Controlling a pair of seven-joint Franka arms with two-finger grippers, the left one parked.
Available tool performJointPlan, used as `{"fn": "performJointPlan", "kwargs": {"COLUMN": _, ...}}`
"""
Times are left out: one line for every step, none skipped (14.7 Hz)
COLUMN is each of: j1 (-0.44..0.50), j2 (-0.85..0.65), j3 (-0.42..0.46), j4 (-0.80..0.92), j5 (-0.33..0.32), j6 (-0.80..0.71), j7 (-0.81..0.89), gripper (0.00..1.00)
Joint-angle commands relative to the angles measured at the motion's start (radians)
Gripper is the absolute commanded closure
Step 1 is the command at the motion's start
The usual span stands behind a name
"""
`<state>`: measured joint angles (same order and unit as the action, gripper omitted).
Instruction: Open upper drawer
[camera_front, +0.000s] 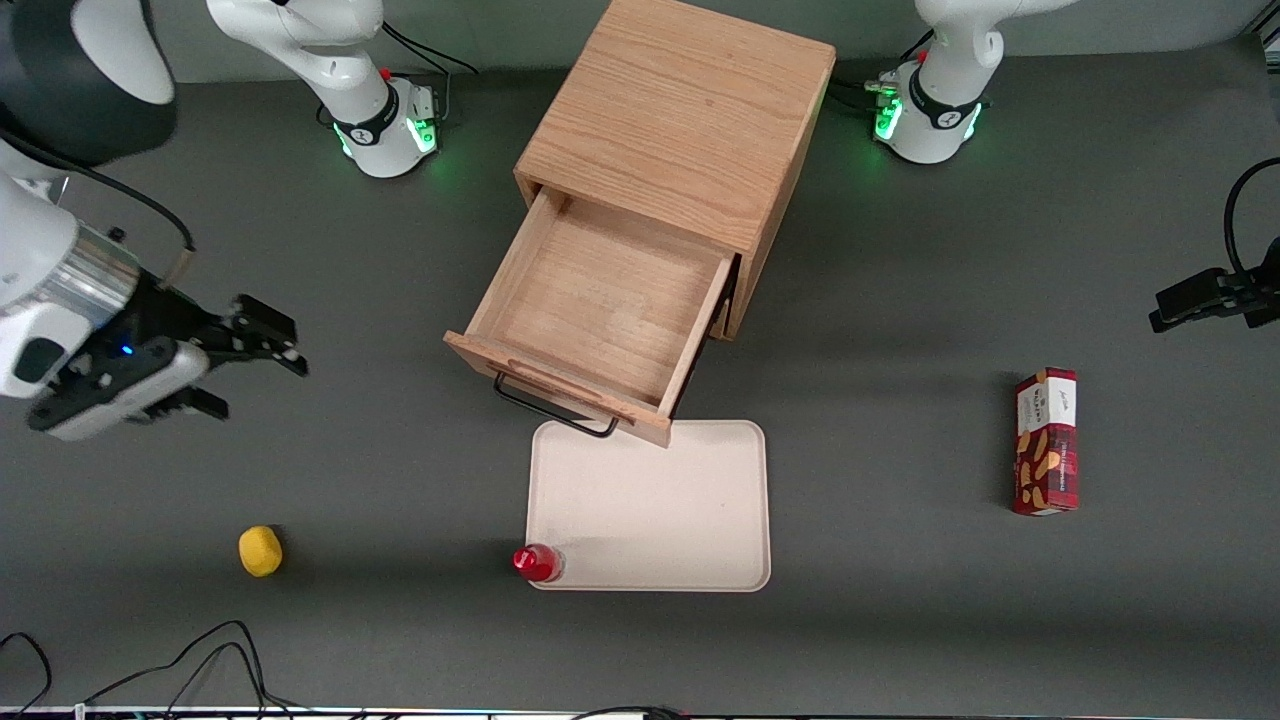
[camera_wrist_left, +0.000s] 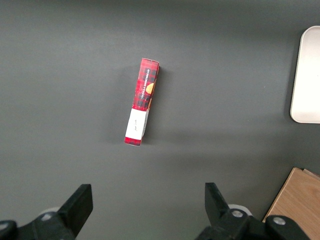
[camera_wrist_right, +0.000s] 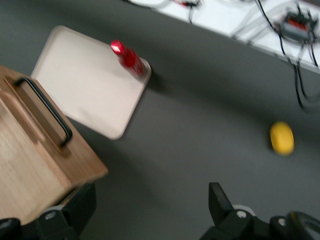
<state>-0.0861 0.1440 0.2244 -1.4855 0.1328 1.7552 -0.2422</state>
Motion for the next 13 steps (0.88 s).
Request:
{"fn": "performJointPlan", "kwargs": {"j1": -0.024, "j2": -0.132, "j3": -0.023, "j4": -0.122, "j5": -0.01, "j6": -0.098, "j7": 0.151, "gripper": 0.0}}
{"fn": "performJointPlan", "kwargs": {"j1": -0.02, "j2": -0.145, "j3": -0.027, "j4": -0.121, "j5": -0.034, "j6": -0.146, "j7": 0.206, "gripper": 0.0}}
{"fn": "performJointPlan", "kwargs": {"j1": -0.018, "j2": -0.159, "j3": -0.027, "j4": -0.122, "j5": -0.07, "j6": -0.181, "j7": 0.237, "gripper": 0.0}}
{"fn": "performJointPlan", "kwargs": {"j1": -0.023, "j2": -0.182, "j3": -0.03, "j4": -0.131, "j5": -0.079, "j6": -0.204, "j7": 0.242, "gripper": 0.0}}
{"fn": "performJointPlan", "kwargs": {"j1": -0.024, "j2": -0.21, "j3": -0.03, "j4": -0.154, "j5": -0.081, "j6": -0.207, "j7": 0.242, "gripper": 0.0}}
{"fn": "performJointPlan", "kwargs": {"j1": -0.026, "j2": -0.237, "j3": -0.03, "j4": -0.173, "j5": -0.081, "j6": -0.207, "j7": 0.242, "gripper": 0.0}}
{"fn": "performJointPlan", "kwargs": {"j1": -0.026, "j2": -0.251, "j3": -0.03, "j4": -0.189, "j5": -0.085, "j6": -0.207, "j7": 0.244, "gripper": 0.0}}
{"fn": "performJointPlan", "kwargs": {"j1": -0.026, "j2": -0.254, "j3": -0.03, "j4": -0.19, "j5": -0.102, "j6": -0.207, "j7": 0.244, "gripper": 0.0}}
{"fn": "performJointPlan", "kwargs": {"j1": -0.026, "j2": -0.254, "j3": -0.027, "j4": -0.19, "j5": -0.125, "j6": -0.207, "j7": 0.244, "gripper": 0.0}}
{"fn": "performJointPlan", "kwargs": {"j1": -0.024, "j2": -0.254, "j3": -0.025, "j4": -0.188, "j5": -0.145, "j6": -0.207, "j7": 0.245, "gripper": 0.0}}
{"fn": "performJointPlan", "kwargs": {"j1": -0.024, "j2": -0.254, "j3": -0.025, "j4": -0.188, "j5": -0.145, "j6": -0.207, "j7": 0.244, "gripper": 0.0}}
{"fn": "performJointPlan", "kwargs": {"j1": -0.024, "j2": -0.254, "j3": -0.027, "j4": -0.188, "j5": -0.145, "j6": -0.207, "j7": 0.242, "gripper": 0.0}}
{"fn": "performJointPlan", "kwargs": {"j1": -0.024, "j2": -0.253, "j3": -0.025, "j4": -0.188, "j5": -0.145, "j6": -0.206, "j7": 0.241, "gripper": 0.0}}
